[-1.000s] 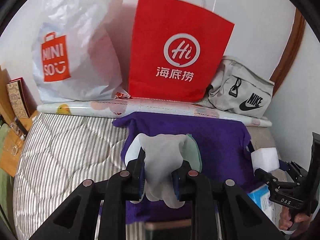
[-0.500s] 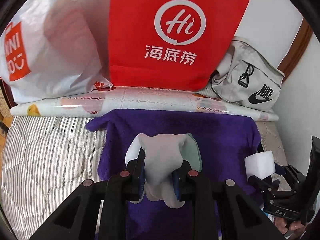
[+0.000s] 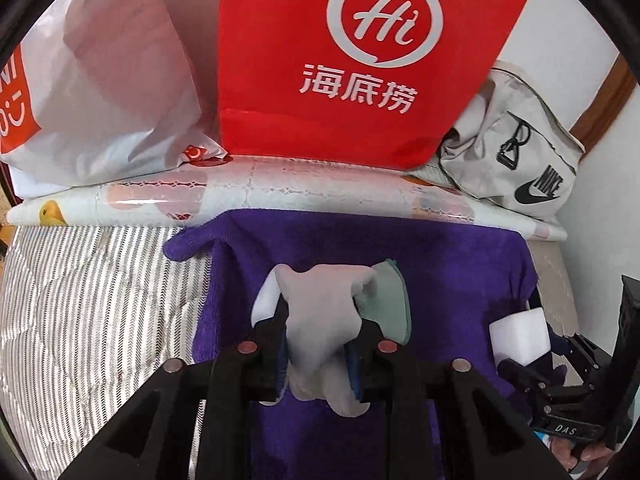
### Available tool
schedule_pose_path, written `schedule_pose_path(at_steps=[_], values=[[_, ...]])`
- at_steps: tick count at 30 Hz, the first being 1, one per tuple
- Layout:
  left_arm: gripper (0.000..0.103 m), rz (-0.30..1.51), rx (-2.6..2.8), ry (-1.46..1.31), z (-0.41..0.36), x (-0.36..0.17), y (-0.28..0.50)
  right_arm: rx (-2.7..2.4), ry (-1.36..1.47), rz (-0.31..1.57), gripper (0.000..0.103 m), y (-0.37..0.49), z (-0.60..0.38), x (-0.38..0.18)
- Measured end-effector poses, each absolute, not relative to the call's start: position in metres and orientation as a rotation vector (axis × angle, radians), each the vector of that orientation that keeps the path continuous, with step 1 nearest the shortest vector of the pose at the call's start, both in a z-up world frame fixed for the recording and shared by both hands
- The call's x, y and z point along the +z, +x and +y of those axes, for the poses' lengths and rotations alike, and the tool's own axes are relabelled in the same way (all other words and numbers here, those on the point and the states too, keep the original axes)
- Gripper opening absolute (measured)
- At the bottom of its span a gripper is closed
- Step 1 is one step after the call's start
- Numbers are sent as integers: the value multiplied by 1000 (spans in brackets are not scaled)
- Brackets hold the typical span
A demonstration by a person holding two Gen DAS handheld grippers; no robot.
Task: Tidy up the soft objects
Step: 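Open the left gripper to drop the gloves while the right gripper releases the sponge onto the towel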
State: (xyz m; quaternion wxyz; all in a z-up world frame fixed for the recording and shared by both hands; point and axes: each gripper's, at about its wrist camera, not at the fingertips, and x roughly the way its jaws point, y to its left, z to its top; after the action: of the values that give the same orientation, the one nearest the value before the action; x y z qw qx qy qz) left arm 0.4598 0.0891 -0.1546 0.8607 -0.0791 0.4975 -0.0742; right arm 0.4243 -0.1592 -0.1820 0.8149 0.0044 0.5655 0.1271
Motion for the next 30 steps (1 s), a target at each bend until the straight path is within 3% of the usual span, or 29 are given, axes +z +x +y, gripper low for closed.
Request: schedule_pose_path(at_steps=[1, 3, 5, 30], values=[[32, 1046, -155, -168, 90, -155, 459, 271, 12, 1202, 85, 424, -160, -181], [51, 1058, -141, -165, 89, -155, 458, 266, -1, 1188, 87, 424, -160, -179], [58, 1044, -141, -165, 88, -153, 454, 264, -14, 1173, 90, 423, -161, -177], [61, 939, -133, -154, 110, -87, 316, 249, 6, 1032, 93, 330, -157, -93]])
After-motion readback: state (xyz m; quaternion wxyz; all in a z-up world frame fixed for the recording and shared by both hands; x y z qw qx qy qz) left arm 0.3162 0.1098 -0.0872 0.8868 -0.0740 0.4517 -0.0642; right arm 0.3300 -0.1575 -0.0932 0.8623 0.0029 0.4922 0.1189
